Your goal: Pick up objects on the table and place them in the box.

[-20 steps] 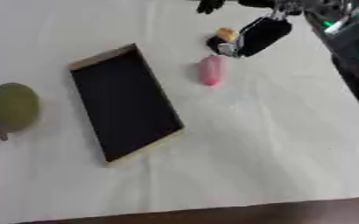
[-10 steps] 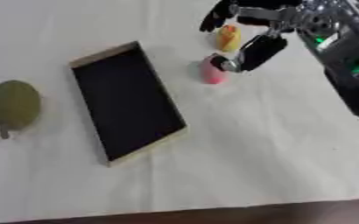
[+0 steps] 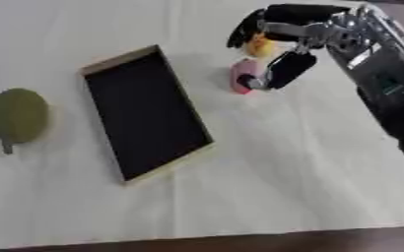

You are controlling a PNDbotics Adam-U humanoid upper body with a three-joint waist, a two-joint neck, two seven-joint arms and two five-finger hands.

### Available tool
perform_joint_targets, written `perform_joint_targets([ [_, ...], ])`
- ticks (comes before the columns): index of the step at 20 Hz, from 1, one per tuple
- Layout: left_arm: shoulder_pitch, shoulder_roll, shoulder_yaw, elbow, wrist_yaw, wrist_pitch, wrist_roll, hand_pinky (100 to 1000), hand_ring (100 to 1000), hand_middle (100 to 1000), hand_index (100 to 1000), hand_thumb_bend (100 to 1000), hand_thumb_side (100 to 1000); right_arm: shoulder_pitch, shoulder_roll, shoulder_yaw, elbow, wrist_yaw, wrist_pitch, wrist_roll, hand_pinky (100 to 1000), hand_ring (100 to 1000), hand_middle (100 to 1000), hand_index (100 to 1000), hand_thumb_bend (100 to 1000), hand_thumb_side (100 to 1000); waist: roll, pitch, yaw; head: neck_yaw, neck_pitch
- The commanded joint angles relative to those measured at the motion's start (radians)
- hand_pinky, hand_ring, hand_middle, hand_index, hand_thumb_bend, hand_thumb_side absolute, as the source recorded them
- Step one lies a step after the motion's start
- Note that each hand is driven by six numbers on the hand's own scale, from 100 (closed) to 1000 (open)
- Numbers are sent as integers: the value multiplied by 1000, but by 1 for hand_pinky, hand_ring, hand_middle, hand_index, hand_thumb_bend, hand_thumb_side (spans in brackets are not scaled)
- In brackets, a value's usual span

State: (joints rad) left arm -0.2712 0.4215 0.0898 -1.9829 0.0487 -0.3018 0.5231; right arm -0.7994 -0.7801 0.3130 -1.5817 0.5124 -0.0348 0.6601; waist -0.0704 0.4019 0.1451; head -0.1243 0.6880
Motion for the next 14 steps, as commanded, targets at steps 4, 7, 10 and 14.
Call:
perform_joint_targets([
  [4, -13, 9, 1, -17, 5, 1, -5, 685, 800, 815, 817, 492, 661, -16, 5, -9, 70, 92, -17, -28, 906, 858, 790, 864, 364, 305, 1, -13, 5, 10, -15],
  [7, -12, 8, 1, -17, 5, 1, -5, 685, 801, 816, 817, 491, 662, -17, 8, -16, 89, 132, -27, -42, 906, 861, 795, 866, 378, 303, 0, -9, 6, 10, -17],
  [10, -13, 7, 1, -17, 5, 1, -6, 685, 801, 816, 817, 490, 662, -17, 11, -19, 111, 158, -33, -43, 906, 863, 797, 866, 385, 307, -1, -7, 5, 10, -17],
  [14, -14, 5, 1, -17, 6, 1, -6, 685, 802, 817, 817, 489, 662, -20, 20, -23, 148, 176, -33, -48, 906, 862, 796, 866, 387, 299, -1, -4, 6, 9, -20],
])
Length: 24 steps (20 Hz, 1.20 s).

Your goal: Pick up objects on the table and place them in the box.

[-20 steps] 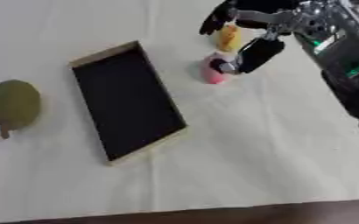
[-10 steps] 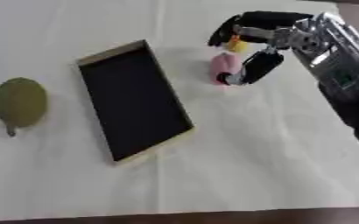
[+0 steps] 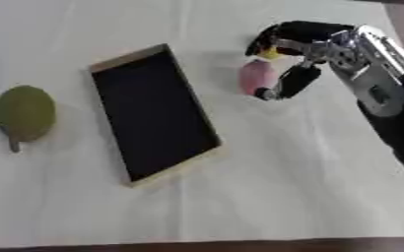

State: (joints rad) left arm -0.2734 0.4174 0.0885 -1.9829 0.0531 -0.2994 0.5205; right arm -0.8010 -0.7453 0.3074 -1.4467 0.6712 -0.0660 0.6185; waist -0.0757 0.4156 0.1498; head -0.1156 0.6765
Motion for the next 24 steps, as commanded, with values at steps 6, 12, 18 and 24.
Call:
perform_joint_targets([
  [6, -13, 6, 2, -17, 2, -1, -4, 685, 802, 817, 817, 486, 663, -23, -7, -18, 32, 7, -1, -18, 900, 845, 740, 827, 311, 258, 5, -13, 0, -2, -7],
  [12, -14, 4, 2, -17, 2, 0, -4, 685, 803, 818, 816, 480, 665, -28, 4, -17, 55, 9, 16, -45, 881, 808, 684, 789, 301, 100, 7, -9, 1, -14, -11],
  [18, -14, 2, 2, -17, 3, 2, -3, 685, 803, 819, 816, 477, 665, -33, 14, -17, 74, 11, 34, -89, 859, 743, 613, 736, 205, 100, 9, -7, 1, -19, -9],
  [24, -13, 1, 1, -17, 4, 3, -4, 685, 804, 819, 816, 475, 666, -29, 8, -32, 32, -4, 51, -164, 835, 670, 553, 658, 130, 100, 10, -8, -3, -26, -7],
])
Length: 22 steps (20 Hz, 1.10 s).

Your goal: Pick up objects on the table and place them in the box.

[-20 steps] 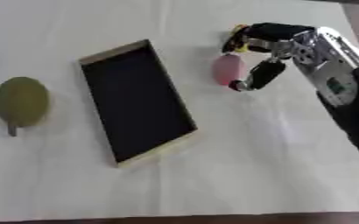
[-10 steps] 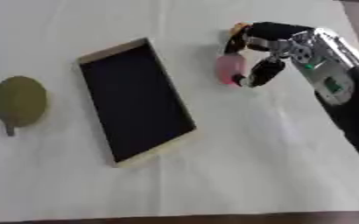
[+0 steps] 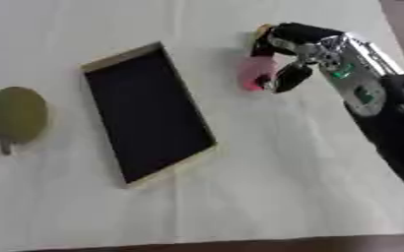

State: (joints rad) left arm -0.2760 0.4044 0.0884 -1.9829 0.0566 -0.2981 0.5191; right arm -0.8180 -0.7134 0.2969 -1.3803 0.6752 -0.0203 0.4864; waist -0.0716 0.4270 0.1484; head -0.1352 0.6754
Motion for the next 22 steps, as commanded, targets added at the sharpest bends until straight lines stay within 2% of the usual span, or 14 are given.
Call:
perform_joint_targets([
  [1, -10, 14, 2, -17, 1, 2, -2, 685, 804, 819, 816, 474, 666, -10, -27, -26, -48, -14, 7, -44, 830, 654, 536, 641, 113, 100, 6, -20, -2, -8, -5],
  [7, -8, 15, 2, -17, 0, 2, -2, 686, 804, 819, 816, 473, 666, -11, -45, -58, -175, -80, 23, -96, 824, 610, 499, 599, 100, 100, 6, -26, -6, -15, 0],
  [12, -7, 17, 2, -17, 0, 3, -2, 686, 804, 819, 816, 472, 665, -26, -53, -71, -297, -132, 25, -84, 826, 604, 504, 605, 100, 100, 6, -30, -7, -14, 4],
  [19, -10, 18, -2, -17, 2, 3, -6, 686, 805, 820, 816, 472, 665, -90, -13, 19, -468, -180, -22, 12, 820, 614, 526, 627, 100, 100, 4, -34, -3, -23, 8],
  [22, -10, 18, -3, -17, 4, 3, -7, 686, 805, 820, 816, 471, 666, -106, 12, 55, -538, -179, -15, 56, 818, 614, 531, 633, 100, 100, 3, -35, -1, -22, 7],
])
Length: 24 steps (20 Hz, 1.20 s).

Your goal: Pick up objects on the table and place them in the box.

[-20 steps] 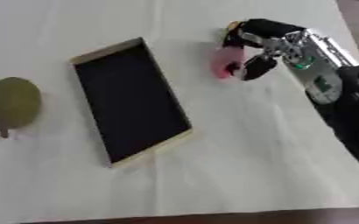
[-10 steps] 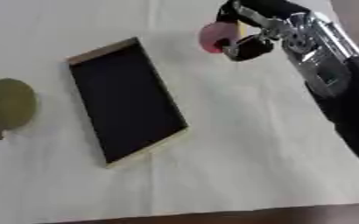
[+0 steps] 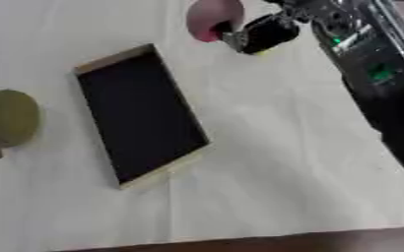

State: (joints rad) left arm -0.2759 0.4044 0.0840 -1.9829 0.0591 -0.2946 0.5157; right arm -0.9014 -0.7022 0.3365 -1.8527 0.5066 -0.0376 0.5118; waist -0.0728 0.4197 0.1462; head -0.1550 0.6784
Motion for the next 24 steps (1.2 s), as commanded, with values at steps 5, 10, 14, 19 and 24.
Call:
perform_joint_targets([
  [5, -11, 17, -1, -17, 3, 1, -7, 686, 805, 820, 816, 469, 666, -21, 28, 58, -143, -8, 66, 99, 816, 613, 536, 641, 100, 100, 0, -29, 3, 2, 3],
  [10, -13, 15, -2, -17, 5, 2, -9, 686, 806, 820, 816, 469, 666, -14, 72, 101, -116, 30, 100, 140, 816, 618, 540, 645, 100, 100, -1, -28, 5, 1, 3],
  [14, -13, 12, -3, -17, 6, 3, -10, 686, 806, 820, 816, 468, 667, -4, 106, 145, -52, 72, 88, 157, 819, 628, 548, 654, 100, 100, -1, -25, 9, 1, 3],
  [19, -14, 10, -4, -17, 8, 4, -11, 686, 807, 821, 816, 467, 667, 3, 133, 174, 25, 138, 63, 142, 821, 660, 576, 688, 108, 100, -3, -24, 12, 0, 2],
  [24, -15, 9, -4, -17, 9, 4, -13, 686, 807, 821, 816, 467, 667, 6, 153, 196, 73, 167, 29, 134, 827, 711, 631, 739, 166, 100, -3, -24, 13, 0, 1],
])
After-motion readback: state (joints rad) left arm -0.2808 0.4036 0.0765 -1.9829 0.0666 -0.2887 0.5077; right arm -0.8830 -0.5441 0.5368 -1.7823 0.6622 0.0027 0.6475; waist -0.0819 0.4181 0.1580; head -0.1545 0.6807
